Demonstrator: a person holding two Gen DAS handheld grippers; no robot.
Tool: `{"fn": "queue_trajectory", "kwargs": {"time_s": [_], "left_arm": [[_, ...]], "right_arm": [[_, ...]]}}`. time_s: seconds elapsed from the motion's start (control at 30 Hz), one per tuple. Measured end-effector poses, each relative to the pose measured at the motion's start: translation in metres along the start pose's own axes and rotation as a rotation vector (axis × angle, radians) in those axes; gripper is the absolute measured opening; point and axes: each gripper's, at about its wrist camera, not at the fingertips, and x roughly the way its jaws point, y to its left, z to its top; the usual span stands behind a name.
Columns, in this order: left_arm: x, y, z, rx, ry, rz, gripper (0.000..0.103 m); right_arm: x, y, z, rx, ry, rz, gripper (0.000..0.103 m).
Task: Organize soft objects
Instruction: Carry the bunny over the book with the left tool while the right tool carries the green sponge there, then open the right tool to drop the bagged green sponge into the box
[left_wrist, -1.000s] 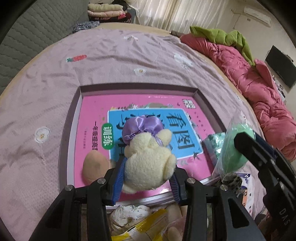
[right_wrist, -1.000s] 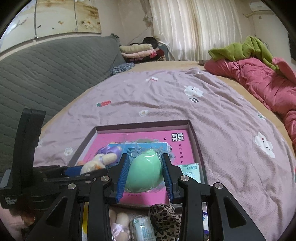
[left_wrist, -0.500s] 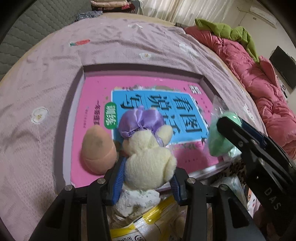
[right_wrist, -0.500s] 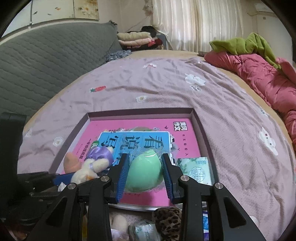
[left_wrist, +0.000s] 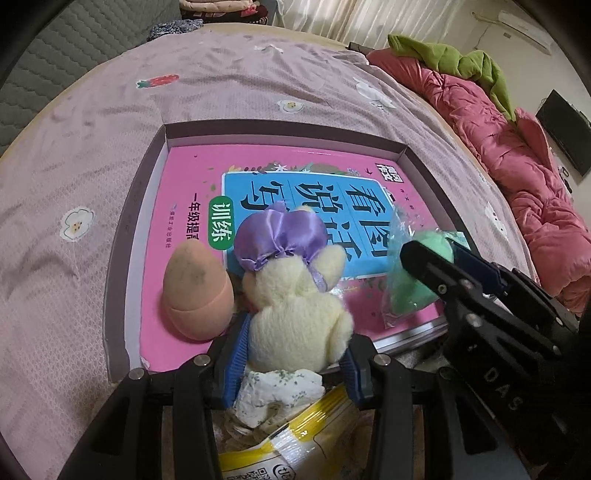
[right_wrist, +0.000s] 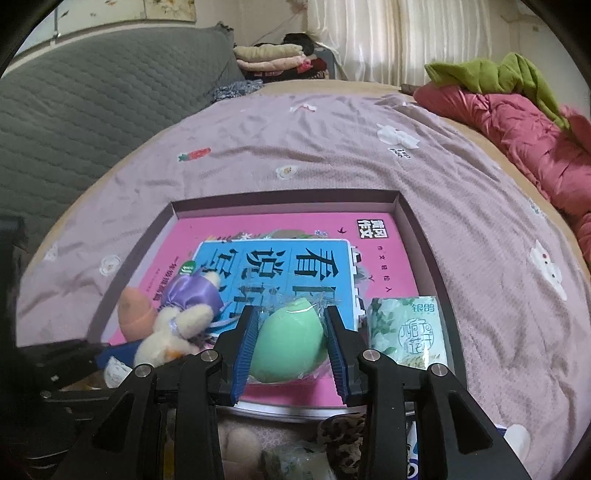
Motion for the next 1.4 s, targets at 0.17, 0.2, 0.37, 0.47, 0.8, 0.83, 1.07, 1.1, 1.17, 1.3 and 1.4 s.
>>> {"fn": "queue_trajectory", "kwargs": {"time_s": [0.17, 0.2, 0.37, 0.47, 0.8, 0.83, 1.07, 1.1, 1.17, 1.3, 1.4], "left_arm": [[-0.001, 0.002, 0.001, -0.01, 0.002, -0.005, 0.044], [-0.001, 0.002, 0.001, -0.012, 0.001, -0.006, 0.044], [-0.001, 0.005, 0.0, -0.015, -0.006, -0.001, 0.044], [-0.001, 0.006, 0.0, -0.019, -0.005, -0.003, 0.044], [-0.001, 0.005, 0.0, -0.015, -0.004, 0.001, 0.044], [-0.001, 0.005, 0.0, -0.013, -0.004, 0.003, 0.044], [0.002, 0.004, 0.002, -0.012, 0.004, 0.011, 0.044], [0.003, 0.003, 0.002, -0.012, 0.005, 0.013, 0.045], [0.005, 0.0, 0.003, -0.004, 0.008, 0.025, 0.046], [0.005, -0.002, 0.002, -0.002, 0.009, 0.036, 0.046], [0.005, -0.003, 0.003, 0.004, 0.018, 0.029, 0.046]], "right_arm": [[0.004, 0.0, -0.002, -0.02, 0.022, -0.037, 0.039], [0.005, 0.0, -0.003, -0.025, 0.026, -0.044, 0.039], [0.003, -0.005, -0.006, -0.017, 0.035, -0.048, 0.039], [0.001, -0.009, -0.008, -0.01, 0.041, -0.054, 0.043], [-0.016, -0.013, -0.01, -0.008, 0.011, -0.034, 0.054], [-0.019, -0.014, -0.01, -0.007, 0.007, -0.033, 0.055], [-0.044, -0.019, -0.012, -0.042, -0.048, -0.085, 0.056], [-0.047, -0.02, -0.013, -0.039, -0.051, -0.083, 0.056], [-0.053, -0.023, -0.013, -0.04, -0.062, -0.079, 0.056], [-0.058, -0.027, -0.014, -0.027, -0.062, -0.074, 0.056], [-0.058, -0.028, -0.016, -0.017, -0.054, -0.073, 0.056]]}}
